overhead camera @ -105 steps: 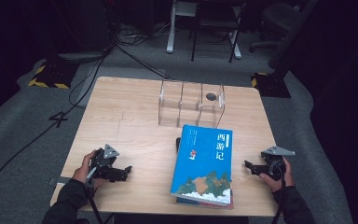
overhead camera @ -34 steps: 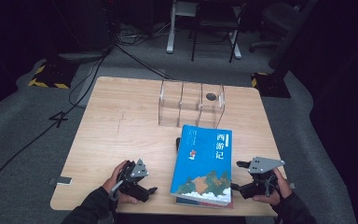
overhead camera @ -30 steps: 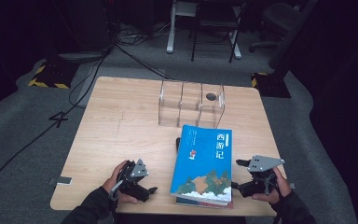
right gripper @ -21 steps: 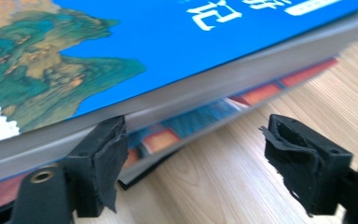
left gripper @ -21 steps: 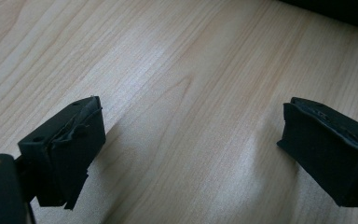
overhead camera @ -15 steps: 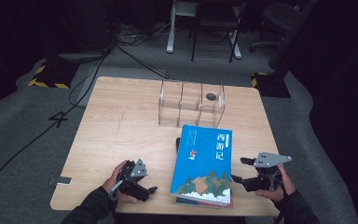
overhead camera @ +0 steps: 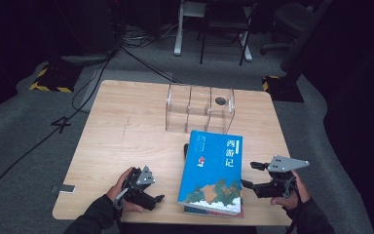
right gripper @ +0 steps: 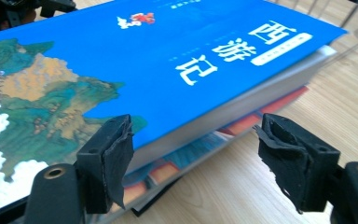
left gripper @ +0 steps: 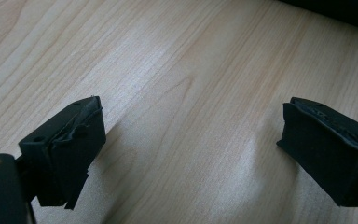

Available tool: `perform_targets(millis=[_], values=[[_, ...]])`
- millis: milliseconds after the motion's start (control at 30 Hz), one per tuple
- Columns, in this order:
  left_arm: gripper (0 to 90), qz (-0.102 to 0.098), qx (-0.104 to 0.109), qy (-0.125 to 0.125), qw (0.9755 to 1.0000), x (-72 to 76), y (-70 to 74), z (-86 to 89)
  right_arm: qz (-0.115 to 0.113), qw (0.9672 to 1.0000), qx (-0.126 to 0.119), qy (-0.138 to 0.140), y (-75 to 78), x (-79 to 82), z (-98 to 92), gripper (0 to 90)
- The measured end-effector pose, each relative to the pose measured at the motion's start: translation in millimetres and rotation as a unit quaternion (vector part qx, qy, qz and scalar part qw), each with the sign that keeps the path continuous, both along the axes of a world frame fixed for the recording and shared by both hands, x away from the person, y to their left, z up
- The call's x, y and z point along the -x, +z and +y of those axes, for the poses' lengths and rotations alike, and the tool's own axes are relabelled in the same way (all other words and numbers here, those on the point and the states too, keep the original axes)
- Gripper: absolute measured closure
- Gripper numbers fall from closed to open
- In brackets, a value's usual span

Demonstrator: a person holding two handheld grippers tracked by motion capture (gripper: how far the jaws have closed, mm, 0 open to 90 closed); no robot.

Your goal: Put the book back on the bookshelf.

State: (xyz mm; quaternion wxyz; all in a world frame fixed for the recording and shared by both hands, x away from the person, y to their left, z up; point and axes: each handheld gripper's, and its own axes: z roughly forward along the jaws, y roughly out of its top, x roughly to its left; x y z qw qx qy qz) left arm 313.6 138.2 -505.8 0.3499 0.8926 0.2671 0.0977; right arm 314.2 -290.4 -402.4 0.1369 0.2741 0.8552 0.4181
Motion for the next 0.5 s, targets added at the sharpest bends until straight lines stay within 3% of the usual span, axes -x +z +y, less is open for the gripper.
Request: perform_targets(millis=[267,300,333,367,433,500], values=[[9.0,0.001,0.0,0.0,1.0,-0.6,0.6,0.7,0.041,0.9991,-0.005,0.014,-7.2,-4.7,15.6,22.7],[9.0,0.0,0.001,0.004,1.0,-1.5,1.1,1.1,0.052,0.9985,-0.009,0.014,-8.3,-7.5,15.9,20.6],[14.8,-0.001,0.003,0.007,1.0,-2.8,1.5,1.6,0.085,0.9962,-0.013,0.009,-10.7,-16.2,15.4,14.7],[14.8,-0.002,0.003,0.007,1.0,-4.6,2.1,2.1,0.085,0.9962,-0.013,0.009,-10.7,-16.2,15.4,14.7],[18.3,-0.002,0.004,0.011,0.9999,-9.7,2.5,1.7,0.12,0.9921,-0.026,0.026,-15.2,-28.6,14.9,10.2],[19.6,-0.003,0.003,0.007,1.0,-15.2,3.2,0.7,0.125,0.9913,-0.028,0.029,-16.6,-32.0,15.8,9.4]])
